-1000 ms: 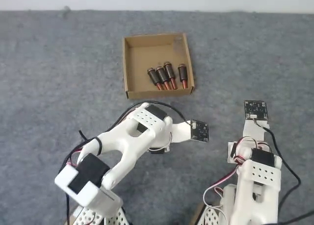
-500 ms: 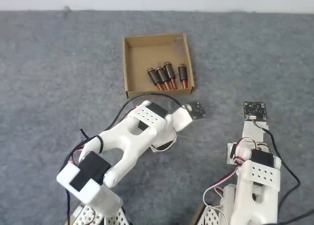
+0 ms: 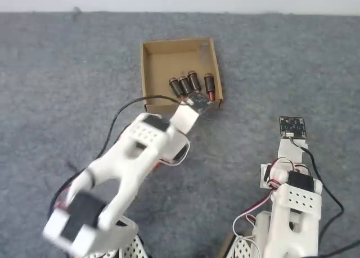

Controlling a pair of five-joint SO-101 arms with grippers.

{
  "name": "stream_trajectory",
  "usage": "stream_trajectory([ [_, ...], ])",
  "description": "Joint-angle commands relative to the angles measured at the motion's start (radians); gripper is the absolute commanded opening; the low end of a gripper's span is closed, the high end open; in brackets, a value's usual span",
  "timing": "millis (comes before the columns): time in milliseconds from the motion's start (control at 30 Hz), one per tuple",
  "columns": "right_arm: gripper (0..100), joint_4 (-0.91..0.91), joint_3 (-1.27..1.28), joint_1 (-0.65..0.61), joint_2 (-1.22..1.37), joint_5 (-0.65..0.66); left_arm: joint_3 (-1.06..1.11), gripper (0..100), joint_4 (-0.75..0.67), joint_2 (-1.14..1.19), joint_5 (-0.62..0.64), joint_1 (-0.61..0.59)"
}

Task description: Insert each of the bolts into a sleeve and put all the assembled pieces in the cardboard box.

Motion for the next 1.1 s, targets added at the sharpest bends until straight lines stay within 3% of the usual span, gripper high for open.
stream_trajectory([
  [0, 0.8, -0.019, -0.015, 0.005, -0.038, 0.005, 0.119, 1, -0.074, -0.322, 0.044, -0.026],
  [167, 0.8, -0.025, -0.017, -0.007, -0.038, 0.005, 0.234, 1, -0.135, -0.523, 0.250, -0.176],
  [300, 0.7, -0.054, -0.011, -0.064, -0.038, 0.005, 0.300, 1, -0.196, -0.608, 0.318, -0.305],
  [567, 0.9, -0.280, -0.009, -0.182, -0.028, 0.006, 0.464, 1, -0.382, -0.678, 0.344, -0.473],
  [767, 0.9, -0.498, -0.014, -0.308, -0.028, 0.006, 0.641, 1, -0.609, -0.718, 0.341, -0.489],
  [1067, 1.0, -0.773, -0.009, -0.418, -0.027, 0.006, 0.676, 1, -0.631, -0.773, 0.345, -0.568],
])
